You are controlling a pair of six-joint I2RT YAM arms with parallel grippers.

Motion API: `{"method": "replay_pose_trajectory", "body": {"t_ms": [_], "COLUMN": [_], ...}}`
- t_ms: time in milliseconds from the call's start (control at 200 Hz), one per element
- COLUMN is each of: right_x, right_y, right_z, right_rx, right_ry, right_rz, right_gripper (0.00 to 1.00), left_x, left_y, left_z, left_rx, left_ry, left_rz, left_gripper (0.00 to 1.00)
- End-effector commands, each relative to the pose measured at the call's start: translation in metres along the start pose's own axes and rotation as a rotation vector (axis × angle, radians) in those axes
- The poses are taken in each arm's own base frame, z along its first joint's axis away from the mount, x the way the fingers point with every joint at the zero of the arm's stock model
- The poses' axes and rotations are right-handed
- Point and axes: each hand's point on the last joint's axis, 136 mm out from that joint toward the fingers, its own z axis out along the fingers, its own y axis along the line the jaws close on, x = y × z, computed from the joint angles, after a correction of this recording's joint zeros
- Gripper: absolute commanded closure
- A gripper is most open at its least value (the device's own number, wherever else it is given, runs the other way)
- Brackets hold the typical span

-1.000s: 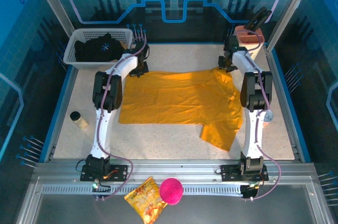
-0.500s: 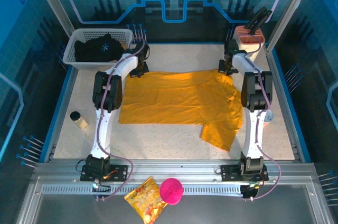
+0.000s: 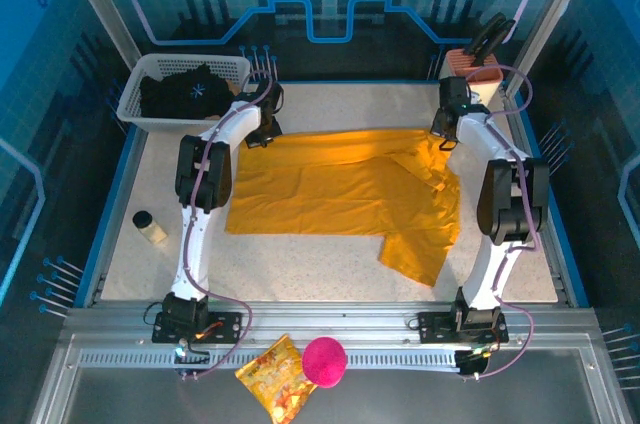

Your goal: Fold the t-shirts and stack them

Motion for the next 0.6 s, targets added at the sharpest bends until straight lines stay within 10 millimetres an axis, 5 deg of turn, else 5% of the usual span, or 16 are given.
{"method": "replay_pose_trajectory", "body": {"t_ms": [0,390,591], "right_x": [-0.01,-0.003,-0.007], "right_y": [-0.025,-0.066,-0.071], "right_z": [0.012,0.027,0.049], "right_rx": [0.098,0.158,0.059], "right_ry": [-0.025,-0.01,0.048], "right_rz": [0.122,0.423,0.519], "right_gripper": [1.0,1.0,1.0], "left_x": [0.016,0.011,0.009], "left_y": [0.051,0.052,0.053], "left_z": [0.017,0.02,0.02], "left_rx": [-0.131,-0.128,-0.128], "left_ry": [0.112,0.112,0.11], "left_rz": [-0.061,-0.059,-0.059], "left_gripper": [1.0,1.0,1.0]}}
